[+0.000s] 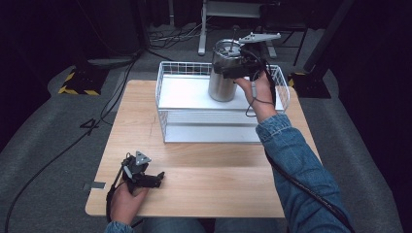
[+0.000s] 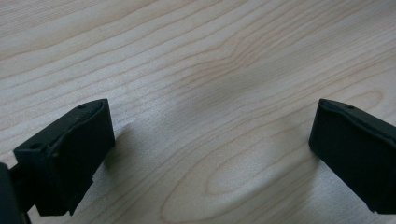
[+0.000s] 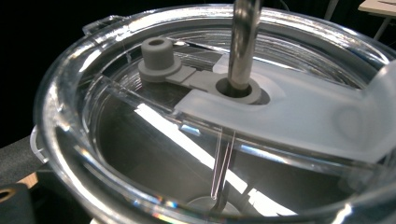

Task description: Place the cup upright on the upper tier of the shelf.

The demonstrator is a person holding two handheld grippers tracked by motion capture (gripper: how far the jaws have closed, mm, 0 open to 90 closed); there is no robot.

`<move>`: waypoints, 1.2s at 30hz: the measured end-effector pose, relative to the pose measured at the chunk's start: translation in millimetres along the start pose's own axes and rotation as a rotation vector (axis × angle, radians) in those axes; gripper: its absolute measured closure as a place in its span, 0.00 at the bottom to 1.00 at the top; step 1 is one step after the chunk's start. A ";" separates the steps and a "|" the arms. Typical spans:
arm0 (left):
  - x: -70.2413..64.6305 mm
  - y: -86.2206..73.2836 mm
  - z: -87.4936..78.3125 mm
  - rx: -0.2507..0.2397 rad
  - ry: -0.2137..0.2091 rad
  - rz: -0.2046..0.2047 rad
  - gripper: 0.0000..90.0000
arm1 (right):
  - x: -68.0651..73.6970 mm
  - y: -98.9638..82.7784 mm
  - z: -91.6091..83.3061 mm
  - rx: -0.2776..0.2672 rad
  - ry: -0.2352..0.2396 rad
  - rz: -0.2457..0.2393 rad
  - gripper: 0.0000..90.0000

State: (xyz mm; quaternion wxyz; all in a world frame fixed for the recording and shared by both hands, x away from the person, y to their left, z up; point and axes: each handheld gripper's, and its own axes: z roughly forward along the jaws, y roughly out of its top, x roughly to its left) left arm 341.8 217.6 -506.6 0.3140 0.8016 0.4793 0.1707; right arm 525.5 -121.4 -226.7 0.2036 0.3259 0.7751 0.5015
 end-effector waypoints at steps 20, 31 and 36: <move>0.0 0.0 0.0 0.000 0.001 0.000 0.01 | -3.4 -5.8 6.0 0.003 0.006 -0.036 0.00; 0.0 0.0 0.0 0.000 0.001 0.000 0.01 | -2.4 -7.8 2.6 -0.004 0.005 -0.056 0.00; 0.4 0.1 -0.1 0.001 0.002 0.006 0.01 | -2.7 -7.2 -10.3 -0.013 0.007 -0.055 0.00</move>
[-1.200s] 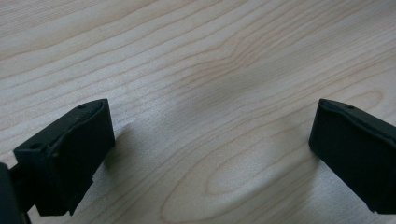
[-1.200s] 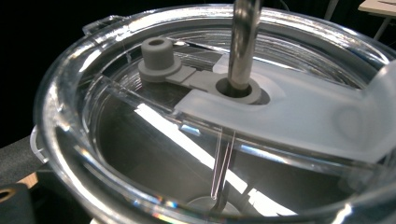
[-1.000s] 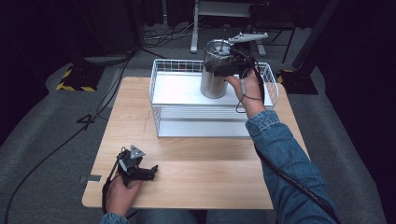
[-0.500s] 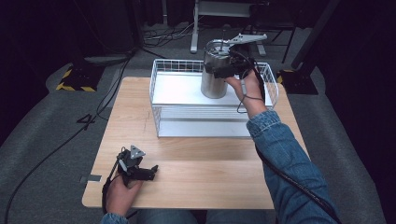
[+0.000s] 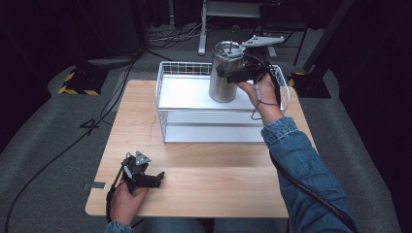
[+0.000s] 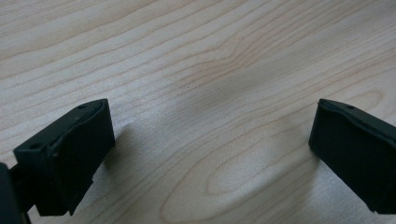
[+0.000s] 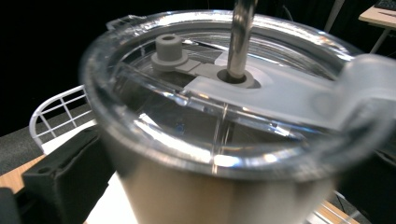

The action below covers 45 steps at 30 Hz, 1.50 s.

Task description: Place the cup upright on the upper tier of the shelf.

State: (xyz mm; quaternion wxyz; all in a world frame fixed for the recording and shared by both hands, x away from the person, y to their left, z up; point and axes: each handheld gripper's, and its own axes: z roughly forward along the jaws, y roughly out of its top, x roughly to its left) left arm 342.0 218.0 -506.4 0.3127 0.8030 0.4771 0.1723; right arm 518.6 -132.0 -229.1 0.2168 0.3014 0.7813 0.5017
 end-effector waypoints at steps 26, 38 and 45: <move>-0.5 -0.2 0.2 -0.001 -0.003 -0.008 0.01 | -1.3 -10.2 -96.3 -0.047 0.021 -0.026 0.00; -0.4 -0.1 0.2 -0.002 -0.002 -0.007 0.01 | -1.6 -36.7 -128.7 -0.029 0.022 -0.045 0.00; -0.3 0.2 0.5 -0.002 0.000 -0.011 0.01 | -3.4 -52.8 -141.7 -0.012 0.020 -0.046 0.00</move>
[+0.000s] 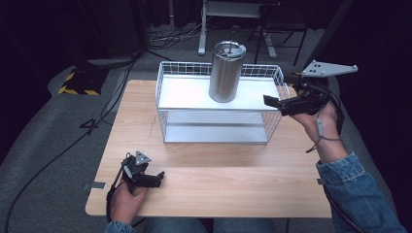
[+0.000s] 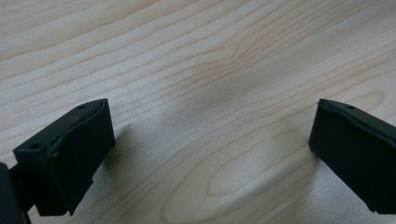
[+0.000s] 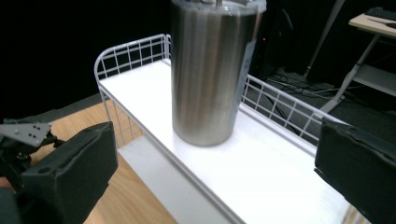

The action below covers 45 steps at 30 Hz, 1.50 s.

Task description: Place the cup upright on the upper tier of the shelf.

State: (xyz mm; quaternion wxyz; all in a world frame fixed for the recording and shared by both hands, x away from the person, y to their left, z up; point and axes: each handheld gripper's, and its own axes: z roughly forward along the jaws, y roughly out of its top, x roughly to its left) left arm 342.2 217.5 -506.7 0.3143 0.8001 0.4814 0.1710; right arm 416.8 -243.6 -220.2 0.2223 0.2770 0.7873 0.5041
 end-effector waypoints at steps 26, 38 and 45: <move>-0.1 0.0 0.0 0.000 0.000 -0.002 0.01 | -8.0 -113.0 -15.9 0.125 -0.032 0.132 0.00; -0.1 0.0 0.1 0.000 0.001 -0.001 0.01 | -4.8 -163.7 -2.4 0.176 -0.037 0.160 0.00; -0.1 0.0 0.0 0.000 0.001 -0.001 0.01 | 0.3 -196.0 5.7 0.183 -0.055 0.163 0.00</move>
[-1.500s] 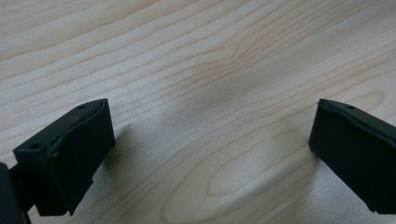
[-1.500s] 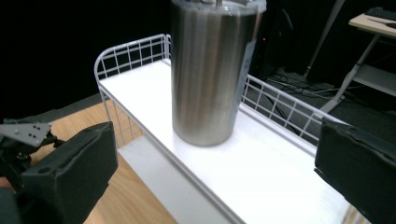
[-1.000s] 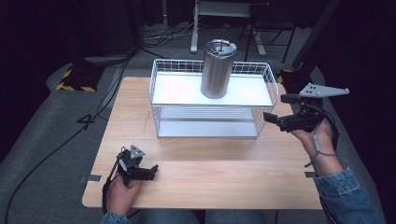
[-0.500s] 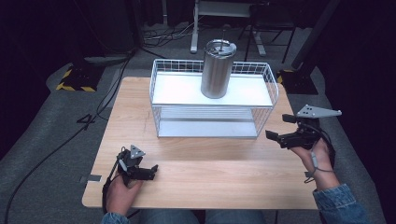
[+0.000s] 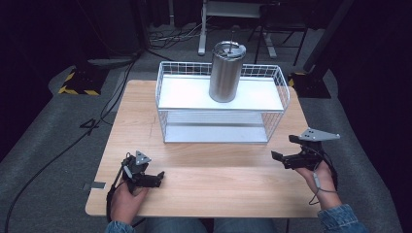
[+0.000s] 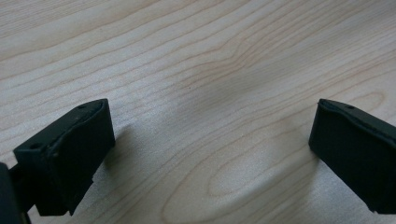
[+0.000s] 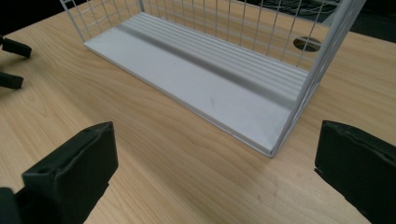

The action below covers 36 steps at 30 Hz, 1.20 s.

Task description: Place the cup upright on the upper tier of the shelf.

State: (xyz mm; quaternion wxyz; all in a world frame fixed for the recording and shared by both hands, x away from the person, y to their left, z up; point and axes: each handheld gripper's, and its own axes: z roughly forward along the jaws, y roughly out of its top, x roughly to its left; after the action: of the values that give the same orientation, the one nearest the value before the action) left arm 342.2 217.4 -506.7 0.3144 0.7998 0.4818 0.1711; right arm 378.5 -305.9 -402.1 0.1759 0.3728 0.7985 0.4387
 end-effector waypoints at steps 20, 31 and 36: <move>0.0 0.0 0.0 0.000 0.000 0.000 0.01 | -3.3 -68.7 34.9 0.051 -0.037 0.013 0.00; 0.0 0.0 0.1 -0.001 0.000 0.000 0.01 | 0.5 -79.7 40.1 0.072 -0.052 -0.005 0.00; 0.0 0.0 0.1 0.000 0.000 0.000 0.01 | 2.7 -83.8 43.6 0.083 -0.060 -0.017 0.00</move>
State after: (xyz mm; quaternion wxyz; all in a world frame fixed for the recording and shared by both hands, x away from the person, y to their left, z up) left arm 342.3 217.4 -506.7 0.3145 0.7999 0.4816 0.1712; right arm 366.3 -307.2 -495.7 0.1878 0.3859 0.8136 0.3923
